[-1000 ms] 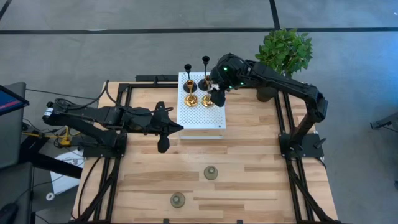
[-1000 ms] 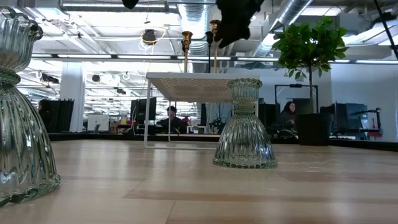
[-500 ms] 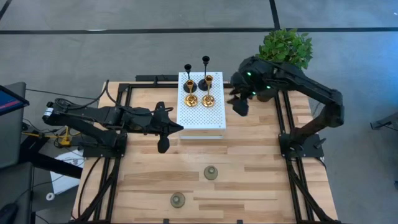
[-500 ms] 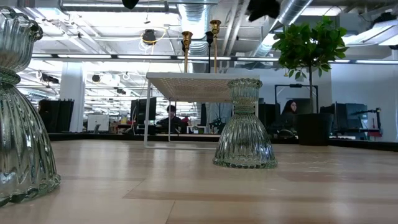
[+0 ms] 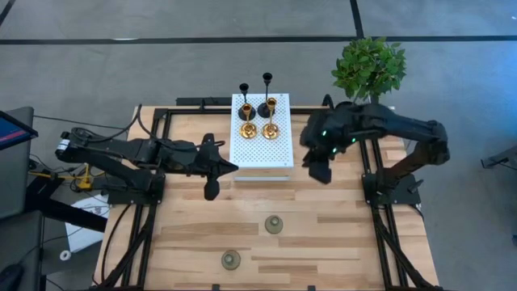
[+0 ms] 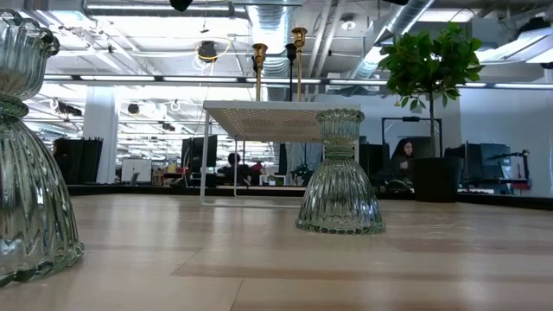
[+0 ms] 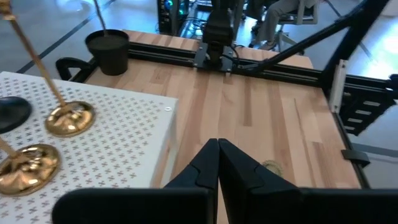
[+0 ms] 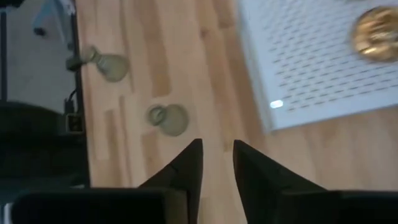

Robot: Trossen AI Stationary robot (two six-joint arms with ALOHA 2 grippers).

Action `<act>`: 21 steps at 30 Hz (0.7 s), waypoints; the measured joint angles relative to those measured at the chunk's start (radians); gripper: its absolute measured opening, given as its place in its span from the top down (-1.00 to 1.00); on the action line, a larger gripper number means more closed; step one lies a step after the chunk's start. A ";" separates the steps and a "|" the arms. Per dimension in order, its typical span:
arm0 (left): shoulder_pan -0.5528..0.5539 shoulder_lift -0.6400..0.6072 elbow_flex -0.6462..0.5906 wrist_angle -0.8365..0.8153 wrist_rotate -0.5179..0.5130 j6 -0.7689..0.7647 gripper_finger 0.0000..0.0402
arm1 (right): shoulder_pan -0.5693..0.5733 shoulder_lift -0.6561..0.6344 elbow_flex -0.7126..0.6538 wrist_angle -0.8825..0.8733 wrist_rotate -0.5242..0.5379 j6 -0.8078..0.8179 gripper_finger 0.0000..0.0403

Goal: Pick & Place candle stick holders
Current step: Put the top green glass candle holder on the shelf

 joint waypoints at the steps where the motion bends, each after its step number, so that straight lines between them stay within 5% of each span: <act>1: -0.007 -0.003 0.000 -0.001 0.000 0.000 0.96 | 0.022 0.011 0.000 0.000 0.000 0.017 0.61; 16: -0.139 -0.014 -0.001 -0.001 0.001 0.000 0.96 | 0.252 0.302 -0.001 0.004 -0.006 0.169 0.62; 21: -0.152 -0.014 -0.001 -0.001 0.000 0.000 0.96 | 0.285 0.402 -0.001 0.000 -0.149 0.167 0.64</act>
